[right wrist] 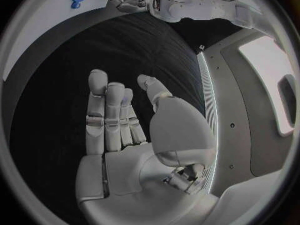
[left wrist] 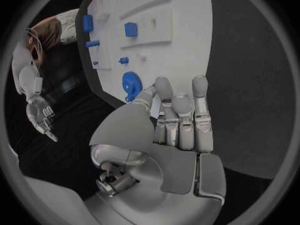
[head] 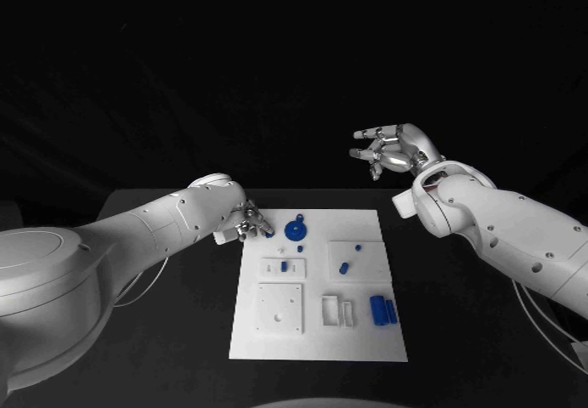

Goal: Assemble the parts on the task board

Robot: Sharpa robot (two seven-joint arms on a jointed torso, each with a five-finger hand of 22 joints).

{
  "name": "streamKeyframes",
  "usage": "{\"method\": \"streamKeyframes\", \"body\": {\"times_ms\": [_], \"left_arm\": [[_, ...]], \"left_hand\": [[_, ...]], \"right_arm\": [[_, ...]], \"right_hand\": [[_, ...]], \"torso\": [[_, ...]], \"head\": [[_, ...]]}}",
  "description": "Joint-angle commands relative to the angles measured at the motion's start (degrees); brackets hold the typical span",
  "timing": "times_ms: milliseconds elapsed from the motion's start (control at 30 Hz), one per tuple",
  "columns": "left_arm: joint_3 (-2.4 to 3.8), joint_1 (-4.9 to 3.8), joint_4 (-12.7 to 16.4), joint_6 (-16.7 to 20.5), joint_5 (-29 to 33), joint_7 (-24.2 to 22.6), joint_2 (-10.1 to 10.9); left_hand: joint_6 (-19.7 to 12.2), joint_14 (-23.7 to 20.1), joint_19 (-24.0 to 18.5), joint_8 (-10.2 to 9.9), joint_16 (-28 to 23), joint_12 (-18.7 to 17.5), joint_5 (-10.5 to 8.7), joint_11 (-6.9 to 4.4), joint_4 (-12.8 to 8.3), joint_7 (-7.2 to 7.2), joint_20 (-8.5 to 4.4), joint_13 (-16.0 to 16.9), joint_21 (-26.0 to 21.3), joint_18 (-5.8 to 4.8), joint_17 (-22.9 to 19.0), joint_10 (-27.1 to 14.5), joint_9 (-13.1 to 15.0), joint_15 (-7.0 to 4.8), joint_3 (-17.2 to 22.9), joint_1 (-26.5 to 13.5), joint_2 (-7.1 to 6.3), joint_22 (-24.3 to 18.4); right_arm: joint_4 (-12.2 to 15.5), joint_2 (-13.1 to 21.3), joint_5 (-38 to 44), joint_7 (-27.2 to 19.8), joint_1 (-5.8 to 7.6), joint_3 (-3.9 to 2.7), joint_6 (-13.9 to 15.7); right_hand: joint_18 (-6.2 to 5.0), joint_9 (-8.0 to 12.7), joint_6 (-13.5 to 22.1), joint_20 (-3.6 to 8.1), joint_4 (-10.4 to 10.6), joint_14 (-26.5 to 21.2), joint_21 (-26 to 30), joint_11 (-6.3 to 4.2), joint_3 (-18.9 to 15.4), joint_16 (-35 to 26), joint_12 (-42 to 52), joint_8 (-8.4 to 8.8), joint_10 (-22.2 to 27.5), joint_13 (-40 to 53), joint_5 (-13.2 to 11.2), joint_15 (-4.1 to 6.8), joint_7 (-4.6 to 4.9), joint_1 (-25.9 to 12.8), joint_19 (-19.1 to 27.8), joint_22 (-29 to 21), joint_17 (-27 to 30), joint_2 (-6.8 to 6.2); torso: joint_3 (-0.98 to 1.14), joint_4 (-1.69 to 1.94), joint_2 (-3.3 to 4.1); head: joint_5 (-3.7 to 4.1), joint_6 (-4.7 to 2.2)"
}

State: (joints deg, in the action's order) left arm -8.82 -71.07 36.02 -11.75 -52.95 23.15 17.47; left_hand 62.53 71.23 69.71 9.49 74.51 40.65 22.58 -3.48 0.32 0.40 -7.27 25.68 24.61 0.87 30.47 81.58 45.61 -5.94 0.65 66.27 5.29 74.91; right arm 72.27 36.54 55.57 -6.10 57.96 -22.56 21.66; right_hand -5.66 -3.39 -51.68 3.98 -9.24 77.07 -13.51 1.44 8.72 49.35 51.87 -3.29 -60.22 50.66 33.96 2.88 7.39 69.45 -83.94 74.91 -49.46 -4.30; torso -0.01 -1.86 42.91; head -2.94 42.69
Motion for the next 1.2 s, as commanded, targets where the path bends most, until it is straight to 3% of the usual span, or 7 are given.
{"method": "streamKeyframes", "body": {"times_ms": [33, 600, 867, 1067, 1133, 1167, 1200], "left_arm": [[0.04, 0.02, 0.2, -0.2, 0.9, -0.8, 0.0], [0.05, 0.02, 0.6, -0.2, 1.5, -0.8, 0.4], [0.62, -0.10, 2.9, 1.3, 2.9, -0.7, 2.3], [1.44, -0.64, 5.9, 3.2, 3.8, -1.2, 4.3], [1.55, -0.82, 6.6, 3.8, 3.6, -1.5, 4.7], [1.61, -0.95, 7.1, 4.2, 3.3, -1.7, 5.0], [1.66, -1.09, 7.6, 4.7, 2.9, -2.0, 5.3]], "left_hand": [[-0.2, 0.0, -0.1, -0.3, 0.2, 0.1, 0.82, -0.09, -0.9, -0.12, -0.17, 0.0, 0.2, -0.55, -0.1, 0.1, -0.1, -0.54, 1.2, 1.2, 0.74, 1.1], [-0.4, 0.0, -0.2, -0.1, 0.2, 0.1, 0.87, -0.05, -2.4, -0.08, -0.13, 0.0, 0.3, -0.48, -0.1, 0.1, -0.1, -0.50, 2.4, 0.7, 0.86, 1.1], [0.7, 0.4, 0.2, -0.2, 0.1, 0.0, -2.41, -0.19, 0.3, -0.22, -0.22, -0.1, 0.4, -0.48, -0.1, 0.5, -0.6, -0.60, -1.2, -1.8, -2.02, 1.1], [1.1, 0.5, 0.3, -1.6, -0.2, -0.3, -8.43, 0.10, 2.5, 0.31, -0.16, -0.2, 0.1, -0.44, -0.2, 0.6, -3.2, -0.48, -3.1, -1.9, -2.57, 1.0], [1.2, 0.4, 0.3, -1.5, -0.4, -0.4, -11.81, 0.18, 3.2, 0.44, -0.11, -0.3, 0.0, -0.43, -0.3, 0.5, -3.4, -0.41, -3.6, -2.5, -3.03, 1.0], [1.2, 0.4, 0.2, -1.4, -0.7, -0.7, -17.07, 0.29, 4.1, 0.61, -0.03, -0.4, -0.2, -0.41, -0.5, 0.4, -3.5, -0.32, -3.6, -3.2, -3.66, 1.0], [1.0, 0.5, 0.3, -1.7, -1.0, -0.9, -17.66, 0.46, 4.2, 0.79, 0.04, -0.6, -0.4, -0.33, -0.6, 0.4, -4.2, -0.25, -3.1, -3.0, -4.03, 0.9]], "right_arm": [[0.0, 0.0, 0.0, -0.2, 0.02, -0.04, -0.8], [0.0, 0.0, 0.0, -0.2, 0.03, -0.04, -0.9], [-0.1, 0.3, 0.0, -0.1, 0.04, -0.03, -1.0], [-0.3, 0.4, 0.0, 0.0, 0.04, -0.03, -1.1], [-0.4, 0.4, 0.0, 0.0, 0.04, -0.03, -1.1], [-0.5, 0.4, 0.0, 0.0, 0.04, -0.03, -1.2], [-0.5, 0.4, 0.1, 0.0, 0.03, -0.03, -1.2]], "right_hand": [[-0.92, -0.1, -0.5, 0.03, 0.3, -0.1, -0.2, -0.32, 0.1, 0.1, 0.2, -0.12, 0.2, 0.0, 0.3, 0.07, 0.09, -0.6, -1.6, 1.7, 0.0, -0.05], [-0.92, -0.1, -0.5, 0.03, 0.3, -0.1, -0.2, -0.32, 0.1, 0.1, 0.2, -0.12, 0.2, 0.0, 0.3, 0.07, 0.09, -0.6, -1.6, 1.7, 0.0, -0.05], [-0.92, -0.1, -0.7, 0.05, 0.2, -0.1, -0.3, -0.35, 0.2, 0.1, 0.3, -0.13, 0.1, 0.0, 0.3, 0.10, 0.07, -0.5, -1.7, 1.7, -0.1, -0.01], [-0.91, -0.1, -0.7, 0.06, 0.1, 0.0, -0.4, -0.35, 0.3, 0.1, 0.3, -0.13, 0.1, 0.0, 0.2, 0.11, 0.08, -0.4, -1.7, 1.7, -0.1, 0.00], [-0.91, -0.1, -0.8, 0.07, 0.1, 0.0, -0.5, -0.35, 0.3, 0.1, 0.3, -0.12, 0.1, 0.0, 0.2, 0.11, 0.08, -0.4, -1.7, 1.7, -0.1, 0.00], [-0.90, -0.1, -0.8, 0.07, 0.0, 0.0, -0.5, -0.36, 0.4, 0.2, 0.3, -0.12, 0.0, 0.0, 0.2, 0.11, 0.07, -0.4, -1.7, 1.7, -0.1, 0.01], [-0.90, -0.1, -0.9, 0.08, 0.0, 0.0, -0.5, -0.37, 0.4, 0.2, 0.3, -0.13, 0.0, 0.0, 0.2, 0.12, 0.08, -0.3, -1.7, 1.7, -0.1, 0.04]], "torso": [[0.00, 0.04, 0.01], [-0.01, 0.03, 0.01], [0.01, 0.19, -0.05], [-0.03, 0.14, 0.03], [-0.03, 0.21, 0.02], [0.00, 0.18, 0.03], [0.01, 0.17, 0.02]], "head": [[-0.15, -0.05], [-0.28, -0.06], [-0.31, -0.17], [-0.41, -0.26], [-0.43, -0.29], [-0.46, -0.32], [-0.48, -0.43]]}}
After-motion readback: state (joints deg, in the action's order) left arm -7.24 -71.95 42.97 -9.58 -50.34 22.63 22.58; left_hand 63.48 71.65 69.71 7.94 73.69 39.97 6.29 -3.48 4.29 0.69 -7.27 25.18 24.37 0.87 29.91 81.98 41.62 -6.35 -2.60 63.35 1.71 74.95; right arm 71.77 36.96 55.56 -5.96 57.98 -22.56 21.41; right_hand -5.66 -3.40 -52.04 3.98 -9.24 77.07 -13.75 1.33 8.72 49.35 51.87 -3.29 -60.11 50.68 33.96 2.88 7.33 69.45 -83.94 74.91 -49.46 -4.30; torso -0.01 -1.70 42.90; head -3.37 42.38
